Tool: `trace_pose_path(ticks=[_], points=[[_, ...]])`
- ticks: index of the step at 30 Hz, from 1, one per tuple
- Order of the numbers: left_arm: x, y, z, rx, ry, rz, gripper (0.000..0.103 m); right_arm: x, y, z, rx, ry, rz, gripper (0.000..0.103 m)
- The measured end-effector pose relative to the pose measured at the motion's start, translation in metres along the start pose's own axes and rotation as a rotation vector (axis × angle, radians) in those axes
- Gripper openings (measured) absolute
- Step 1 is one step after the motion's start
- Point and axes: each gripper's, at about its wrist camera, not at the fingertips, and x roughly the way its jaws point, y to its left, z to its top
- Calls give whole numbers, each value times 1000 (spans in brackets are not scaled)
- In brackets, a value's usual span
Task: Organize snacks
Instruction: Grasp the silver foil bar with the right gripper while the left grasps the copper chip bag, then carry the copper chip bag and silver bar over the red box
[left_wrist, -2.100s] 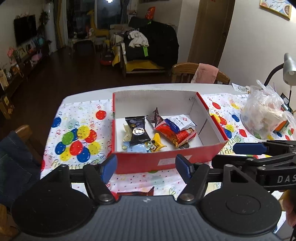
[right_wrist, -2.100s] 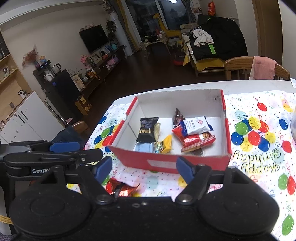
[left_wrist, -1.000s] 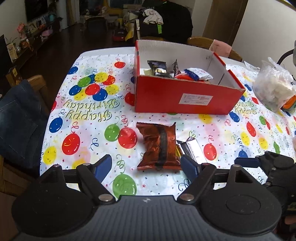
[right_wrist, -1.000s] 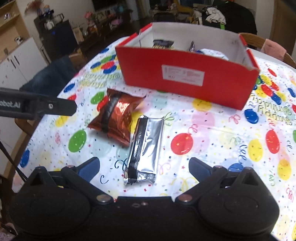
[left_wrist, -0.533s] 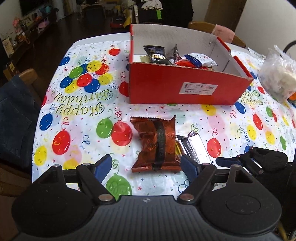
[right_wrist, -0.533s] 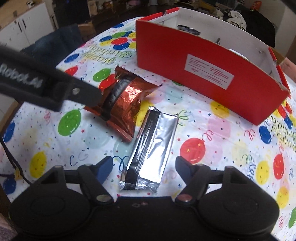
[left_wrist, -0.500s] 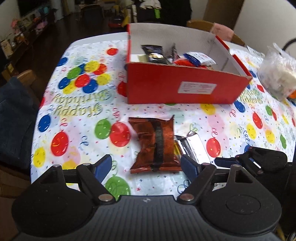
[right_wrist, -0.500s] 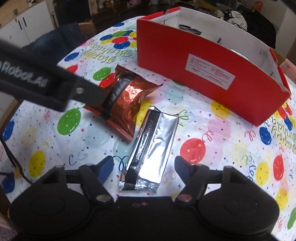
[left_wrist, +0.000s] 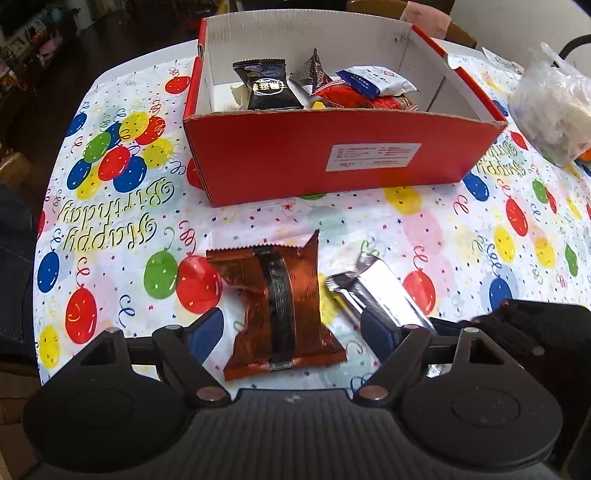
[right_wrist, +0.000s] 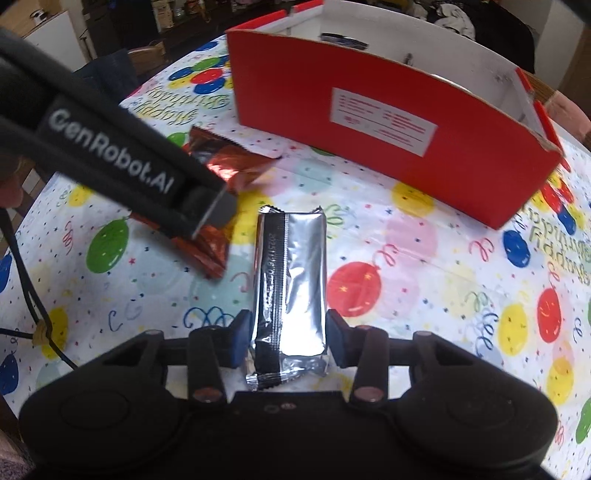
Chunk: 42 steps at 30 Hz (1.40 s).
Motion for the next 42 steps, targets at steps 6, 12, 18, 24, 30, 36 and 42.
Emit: trace_pose_path(ticks=[6, 12, 18, 24, 30, 36, 42], points=[[13, 4, 8, -43, 22, 4, 80, -11, -22, -5, 111, -14, 30, 41], [24, 4, 9, -52, 46, 9, 58, -20, -35, -4, 192, -36, 71, 41], [26, 6, 4, -64, 37, 22, 46, -17, -40, -4, 239, -37, 96, 41], [23, 11, 0, -81, 25, 23, 43, -21, -42, -4, 288, -49, 105, 41], [15, 17, -7, -114, 19, 3, 43, -32, -41, -3, 328, -78, 124, 41], [-5, 20, -14, -127, -12, -18, 43, -52, -39, -1, 353, -119, 139, 41], [-31, 19, -16, -117, -56, -30, 43, -75, -38, 4, 360, -177, 136, 41]])
